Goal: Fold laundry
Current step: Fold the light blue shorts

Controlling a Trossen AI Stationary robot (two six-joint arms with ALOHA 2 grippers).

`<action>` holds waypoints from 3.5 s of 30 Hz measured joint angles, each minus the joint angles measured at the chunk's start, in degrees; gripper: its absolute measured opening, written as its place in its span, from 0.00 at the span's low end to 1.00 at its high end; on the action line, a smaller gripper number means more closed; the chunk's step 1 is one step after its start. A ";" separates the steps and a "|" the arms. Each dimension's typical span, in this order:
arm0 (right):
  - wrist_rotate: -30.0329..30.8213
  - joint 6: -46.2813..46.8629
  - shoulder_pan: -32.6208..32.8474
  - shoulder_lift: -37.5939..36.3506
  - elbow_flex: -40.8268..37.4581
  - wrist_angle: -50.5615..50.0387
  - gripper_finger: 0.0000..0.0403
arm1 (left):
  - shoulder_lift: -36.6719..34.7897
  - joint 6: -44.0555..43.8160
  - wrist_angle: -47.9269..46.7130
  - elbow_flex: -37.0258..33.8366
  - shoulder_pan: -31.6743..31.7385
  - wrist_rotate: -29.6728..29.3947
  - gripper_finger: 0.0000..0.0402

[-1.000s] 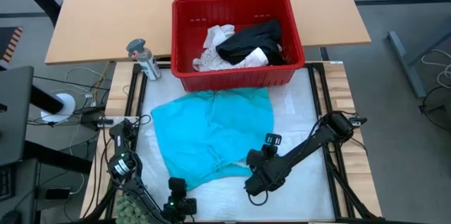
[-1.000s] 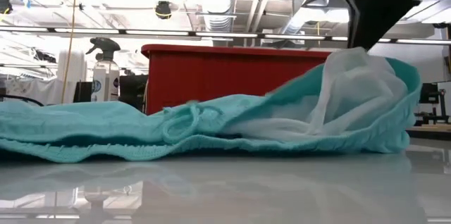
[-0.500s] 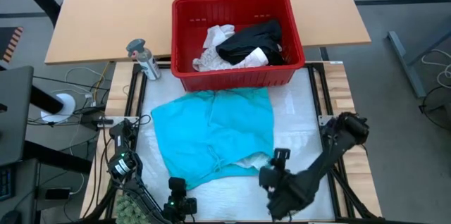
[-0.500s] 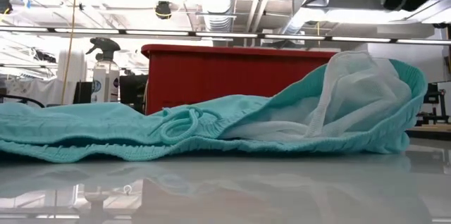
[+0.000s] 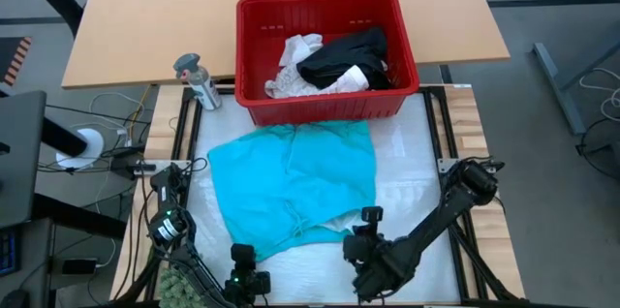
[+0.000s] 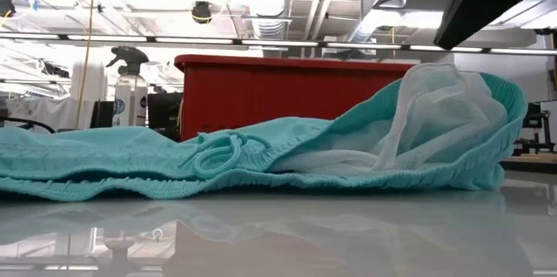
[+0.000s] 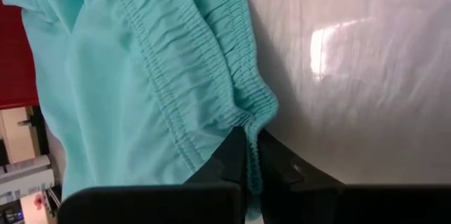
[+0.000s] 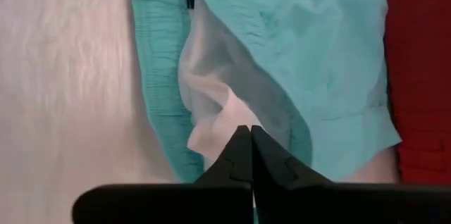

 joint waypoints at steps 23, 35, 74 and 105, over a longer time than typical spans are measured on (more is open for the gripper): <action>-5.34 -3.30 -7.78 0.52 -10.34 9.68 0.04 | -0.07 -0.91 0.46 0.00 -0.02 -0.94 0.00; -4.39 1.72 -12.18 0.52 -15.43 8.81 0.04 | -0.07 -1.97 0.44 0.01 -0.42 -1.03 0.00; 1.60 -8.96 -2.82 -3.22 -4.31 7.78 0.05 | -0.09 -4.28 0.45 0.02 -0.46 -1.53 0.00; -1.59 -10.16 -14.26 13.76 -4.31 0.01 0.04 | -0.09 -4.94 0.90 0.02 -0.52 -2.25 0.00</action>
